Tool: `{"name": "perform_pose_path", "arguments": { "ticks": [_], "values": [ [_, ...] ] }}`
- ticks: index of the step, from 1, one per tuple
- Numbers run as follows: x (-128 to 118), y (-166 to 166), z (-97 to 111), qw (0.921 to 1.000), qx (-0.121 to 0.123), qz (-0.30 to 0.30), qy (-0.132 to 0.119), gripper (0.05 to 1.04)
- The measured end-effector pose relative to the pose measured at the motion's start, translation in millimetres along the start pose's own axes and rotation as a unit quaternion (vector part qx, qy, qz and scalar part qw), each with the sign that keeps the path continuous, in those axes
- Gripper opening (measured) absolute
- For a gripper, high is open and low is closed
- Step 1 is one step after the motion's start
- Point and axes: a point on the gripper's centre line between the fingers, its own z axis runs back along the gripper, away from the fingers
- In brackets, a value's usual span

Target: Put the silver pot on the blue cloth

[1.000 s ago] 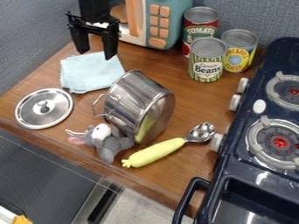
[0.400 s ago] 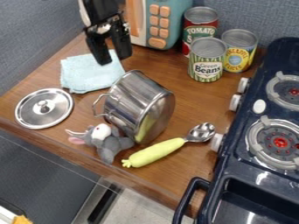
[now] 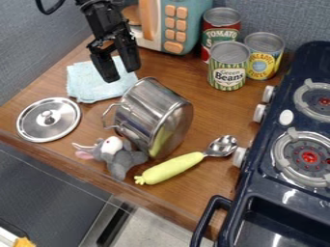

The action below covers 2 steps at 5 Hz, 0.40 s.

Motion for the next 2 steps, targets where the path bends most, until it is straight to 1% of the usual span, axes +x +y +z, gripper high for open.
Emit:
{"name": "perform_pose_path", "arguments": {
  "ticks": [1,2],
  "values": [
    [-2,-2,3,0.9993,-0.035,0.003,-0.016,1.001],
    [-12,-10,18,0.9899,-0.134,0.008,-0.046,1.001]
  ]
}}
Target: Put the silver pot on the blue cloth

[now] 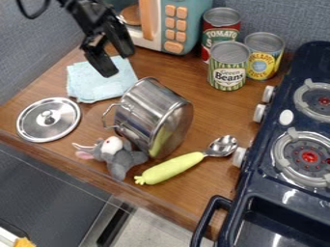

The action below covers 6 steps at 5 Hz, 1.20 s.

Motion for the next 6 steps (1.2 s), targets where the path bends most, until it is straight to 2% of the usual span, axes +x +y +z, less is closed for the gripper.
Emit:
{"name": "perform_pose_path", "arguments": {
  "ticks": [1,2,3,4,5,6],
  "values": [
    [-3,-8,-1,0.9969,-0.079,0.008,-0.001,1.001],
    [-6,-11,-11,0.994,-0.107,0.02,0.008,1.001],
    [-3,-5,-28,0.9984,-0.034,0.023,0.038,1.001],
    [0,-9,-44,0.9966,0.019,0.006,0.08,1.001],
    [-4,-9,-45,0.9963,0.009,0.006,0.085,1.001],
    [-10,-11,-54,0.9955,-0.023,0.014,0.09,1.001]
  ]
}}
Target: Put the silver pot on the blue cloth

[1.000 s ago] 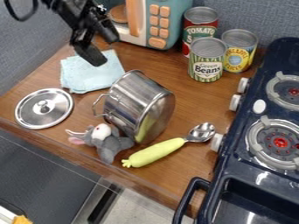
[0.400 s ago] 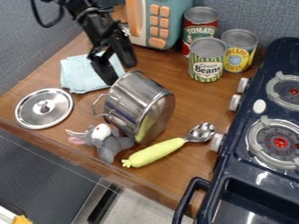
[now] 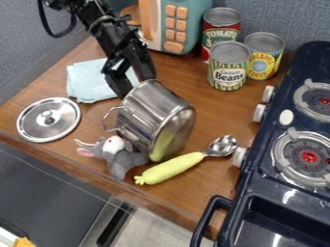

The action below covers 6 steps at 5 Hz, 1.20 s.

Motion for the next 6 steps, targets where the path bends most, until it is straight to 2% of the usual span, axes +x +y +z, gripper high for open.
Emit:
{"name": "perform_pose_path", "arguments": {
  "ticks": [1,2,3,4,5,6],
  "values": [
    [-4,-17,3,0.9996,-0.013,-0.017,-0.016,1.001],
    [-3,-23,-1,0.9985,-0.042,-0.028,-0.022,1.001],
    [-6,-27,2,0.9964,-0.072,-0.034,-0.029,1.001],
    [-10,-24,10,0.9949,-0.085,-0.031,-0.044,1.001],
    [-6,-18,0,0.9983,-0.042,-0.032,-0.024,1.001],
    [7,-22,-21,0.9981,0.032,-0.05,0.017,1.001]
  ]
}}
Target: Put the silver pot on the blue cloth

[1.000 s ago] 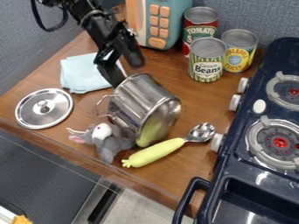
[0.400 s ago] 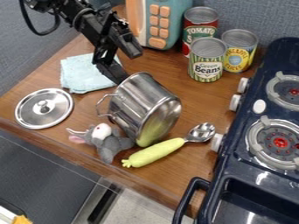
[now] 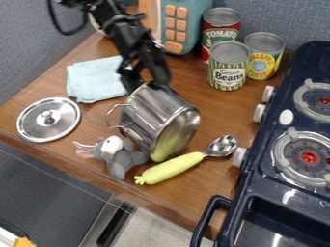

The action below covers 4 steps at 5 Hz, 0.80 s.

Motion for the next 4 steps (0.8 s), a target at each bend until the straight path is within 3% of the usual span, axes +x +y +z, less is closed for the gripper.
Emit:
{"name": "perform_pose_path", "arguments": {
  "ticks": [1,2,3,4],
  "values": [
    [-3.6,-1.5,-7.0,0.9998,-0.018,0.001,0.006,1.001],
    [-8.9,-3.4,-13.4,0.9992,-0.038,0.004,0.012,0.941],
    [-10.2,-8.1,-9.2,0.9989,-0.043,-0.016,0.003,0.651],
    [-10.3,-4.4,-6.2,0.9991,-0.034,-0.026,-0.006,0.342]
  ]
}}
